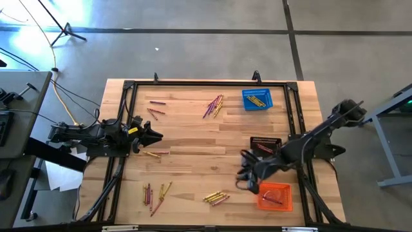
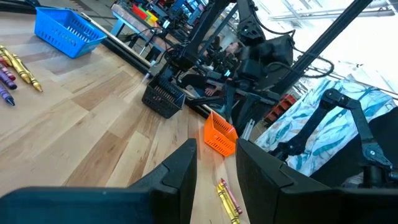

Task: Sort crayons
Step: Put the yellow crayon into the blue bin

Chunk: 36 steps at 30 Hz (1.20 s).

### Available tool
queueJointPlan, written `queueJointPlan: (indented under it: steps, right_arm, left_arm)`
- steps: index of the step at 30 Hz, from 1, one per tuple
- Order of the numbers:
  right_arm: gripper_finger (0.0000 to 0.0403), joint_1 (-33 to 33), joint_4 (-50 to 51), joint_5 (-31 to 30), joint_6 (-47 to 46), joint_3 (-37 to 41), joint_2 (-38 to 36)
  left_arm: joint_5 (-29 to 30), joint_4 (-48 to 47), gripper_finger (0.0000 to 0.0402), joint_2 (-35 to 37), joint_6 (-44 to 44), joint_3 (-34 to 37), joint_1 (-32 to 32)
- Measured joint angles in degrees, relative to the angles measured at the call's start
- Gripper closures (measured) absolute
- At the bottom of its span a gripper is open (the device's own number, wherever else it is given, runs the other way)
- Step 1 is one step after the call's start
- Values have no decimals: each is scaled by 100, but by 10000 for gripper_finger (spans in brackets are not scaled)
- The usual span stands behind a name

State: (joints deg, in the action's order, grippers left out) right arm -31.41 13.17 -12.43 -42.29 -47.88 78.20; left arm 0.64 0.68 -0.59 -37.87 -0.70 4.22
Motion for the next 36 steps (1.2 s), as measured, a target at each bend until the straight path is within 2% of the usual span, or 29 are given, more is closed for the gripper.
queueJointPlan:
  steps: [5, 9, 15, 17, 20, 24, 27, 30, 36]
  right_arm:
    - [309, 492, -1131, 22, 1283, -4, 550]
    - [309, 896, -1762, 50, 1871, -9, 1083]
    - [309, 1457, -1756, 110, 2629, -647, 2034]
    - [309, 1615, -1473, 203, 2926, -1097, 2357]
    - [309, 1823, -440, 192, 3044, -1911, 2710]
    - [309, 2159, 1305, 142, 2531, -2970, 3017]
    - [309, 2402, 2125, 91, 2320, -3521, 3147]
    - [309, 2498, 2341, 251, 2454, -3696, 3171]
    - [309, 1974, 2514, 1522, 2607, -3284, 3171]
  left_arm:
    - [0, 1, 302, 0, 2, 1, -1]
    - [-1, 1, 302, 0, 2, 0, -1]
    - [1, 1, 302, -1, 0, 1, -1]
    - [-1, -1, 302, -1, 2, -1, -1]
    - [-1, -1, 302, -1, 0, 1, -1]
    - [1, 1, 302, -1, 0, 1, -1]
    - [0, 1, 302, -1, 0, 0, 0]
    - [0, 1, 302, 1, 2, 0, 0]
    - [1, -1, 302, -1, 0, 1, 1]
